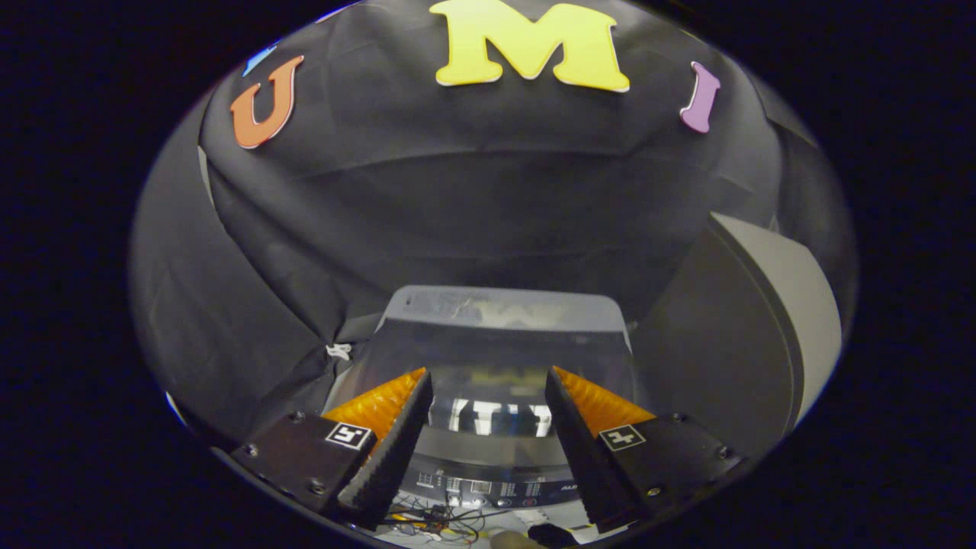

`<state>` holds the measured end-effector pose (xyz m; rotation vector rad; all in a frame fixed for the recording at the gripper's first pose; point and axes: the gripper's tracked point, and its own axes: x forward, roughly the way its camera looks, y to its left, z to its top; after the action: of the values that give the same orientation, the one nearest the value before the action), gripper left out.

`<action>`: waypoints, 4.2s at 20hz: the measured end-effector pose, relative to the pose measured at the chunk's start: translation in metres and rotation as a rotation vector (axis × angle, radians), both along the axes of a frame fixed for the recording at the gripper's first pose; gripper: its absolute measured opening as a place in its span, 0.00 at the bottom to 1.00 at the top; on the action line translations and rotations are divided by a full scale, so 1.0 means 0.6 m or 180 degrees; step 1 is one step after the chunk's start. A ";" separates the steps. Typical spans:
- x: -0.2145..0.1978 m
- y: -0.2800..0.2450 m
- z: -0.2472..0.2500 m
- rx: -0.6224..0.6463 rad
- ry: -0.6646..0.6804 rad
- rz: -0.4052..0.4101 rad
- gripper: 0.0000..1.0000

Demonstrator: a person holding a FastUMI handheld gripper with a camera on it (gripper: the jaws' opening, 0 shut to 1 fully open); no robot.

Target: Put the clothes into the washing machine and then close the washing machine lid.

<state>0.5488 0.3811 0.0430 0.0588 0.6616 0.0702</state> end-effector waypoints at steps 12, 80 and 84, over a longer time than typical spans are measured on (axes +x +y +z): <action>-0.050 -0.020 0.021 0.0011 -0.0087 0.0002 0.93; -0.811 -0.793 -0.079 0.0047 -0.1957 -0.0574 1.00; -0.809 -0.797 -0.076 0.0053 -0.1992 -0.0583 1.00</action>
<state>0.0635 -0.0973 -0.0029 0.1075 0.0285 -0.0818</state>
